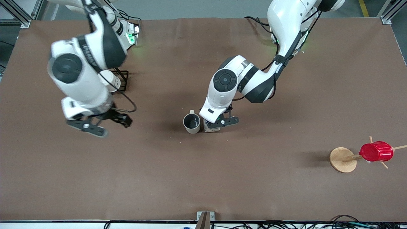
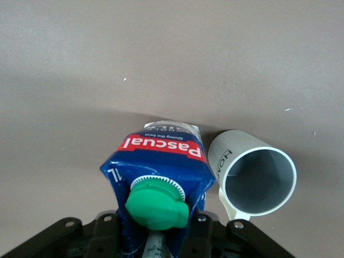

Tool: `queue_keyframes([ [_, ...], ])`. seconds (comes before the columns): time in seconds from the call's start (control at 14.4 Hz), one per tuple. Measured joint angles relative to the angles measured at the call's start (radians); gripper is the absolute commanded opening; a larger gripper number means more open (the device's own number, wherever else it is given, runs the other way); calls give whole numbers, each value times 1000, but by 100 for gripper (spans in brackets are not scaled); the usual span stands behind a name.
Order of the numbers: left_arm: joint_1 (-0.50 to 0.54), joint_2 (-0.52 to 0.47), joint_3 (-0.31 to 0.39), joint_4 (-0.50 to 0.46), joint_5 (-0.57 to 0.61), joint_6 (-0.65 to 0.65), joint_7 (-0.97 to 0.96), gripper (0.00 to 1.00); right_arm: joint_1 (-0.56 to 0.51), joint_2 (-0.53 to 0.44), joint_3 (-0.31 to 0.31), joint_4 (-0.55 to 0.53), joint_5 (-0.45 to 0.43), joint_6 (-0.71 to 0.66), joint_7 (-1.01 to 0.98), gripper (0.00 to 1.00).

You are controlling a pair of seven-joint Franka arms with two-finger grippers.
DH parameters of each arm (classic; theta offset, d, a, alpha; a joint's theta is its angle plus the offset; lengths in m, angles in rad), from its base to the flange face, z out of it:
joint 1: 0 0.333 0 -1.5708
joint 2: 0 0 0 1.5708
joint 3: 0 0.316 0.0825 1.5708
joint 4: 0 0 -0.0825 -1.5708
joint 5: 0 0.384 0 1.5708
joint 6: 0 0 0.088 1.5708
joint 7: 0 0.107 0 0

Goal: Place cup and milk on table
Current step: 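Lower the mug and carton side by side and open both grippers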

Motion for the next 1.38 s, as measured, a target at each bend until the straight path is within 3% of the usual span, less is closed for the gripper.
queue_keyframes([
  [0.14, -7, 1, 1, 1, 11, 2, 0, 3, -65, -55, 0, 0, 0, -13, -88, 99],
  [0.28, -14, 3, 2, 2, 19, 5, -1, 29, -134, -110, 0, -1, 2, -41, -159, 99],
  [0.35, -15, 4, 2, 2, 20, 5, -2, 48, -169, -134, 0, -2, 8, -54, -194, 100],
  [0.42, -15, 5, 3, 3, 20, 5, -3, 58, -202, -153, 0, -3, 25, -62, -230, 100],
  [0.48, -15, 7, 3, 3, 20, 5, -3, 85, -232, -168, 0, -4, 43, -70, -271, 100],
  [0.55, -16, 11, 3, 4, 20, 10, -3, 100, -262, -179, 0, -7, 54, -91, -317, 100],
  [0.83, -17, 12, 5, 13, 29, 11, -3, 100, -347, -194, 0, -11, 76, -186, -494, 100],
  [1.04, -3, -2, 8, 36, 158, -6, -3, 100, -352, -198, 8, -2, 78, -207, -547, 100],
  [1.38, 156, -155, 13, 62, 208, -172, 83, 100, -338, -204, 27, 33, 87, -280, -555, 100],
])
